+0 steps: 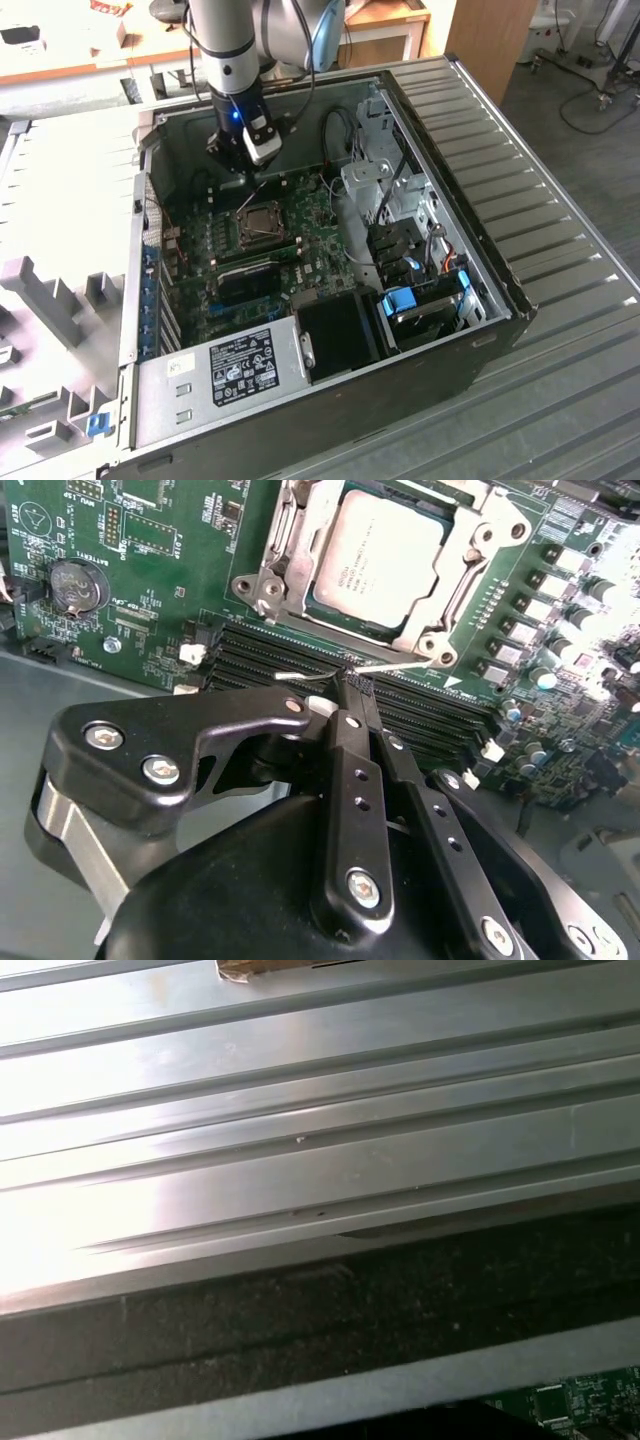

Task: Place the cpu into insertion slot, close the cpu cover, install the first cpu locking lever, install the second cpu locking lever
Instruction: 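Install the first cpu locking lever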

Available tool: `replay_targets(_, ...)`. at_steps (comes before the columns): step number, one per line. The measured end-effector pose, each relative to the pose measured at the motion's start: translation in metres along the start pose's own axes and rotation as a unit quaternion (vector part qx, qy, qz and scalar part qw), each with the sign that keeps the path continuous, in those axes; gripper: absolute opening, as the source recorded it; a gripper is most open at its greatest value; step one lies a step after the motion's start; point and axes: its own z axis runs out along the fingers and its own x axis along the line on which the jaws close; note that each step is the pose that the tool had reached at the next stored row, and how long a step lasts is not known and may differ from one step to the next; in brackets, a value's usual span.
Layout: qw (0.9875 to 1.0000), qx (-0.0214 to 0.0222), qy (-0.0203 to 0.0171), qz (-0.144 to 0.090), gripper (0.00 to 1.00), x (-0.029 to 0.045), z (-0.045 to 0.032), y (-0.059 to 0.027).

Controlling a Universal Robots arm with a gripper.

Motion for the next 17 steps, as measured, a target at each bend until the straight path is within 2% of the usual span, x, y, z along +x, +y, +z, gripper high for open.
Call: replay_targets(17, 1.0000, 0.0000, 0.0000, 0.000, 0.10, -0.0041, 0.0060, 0.0014)
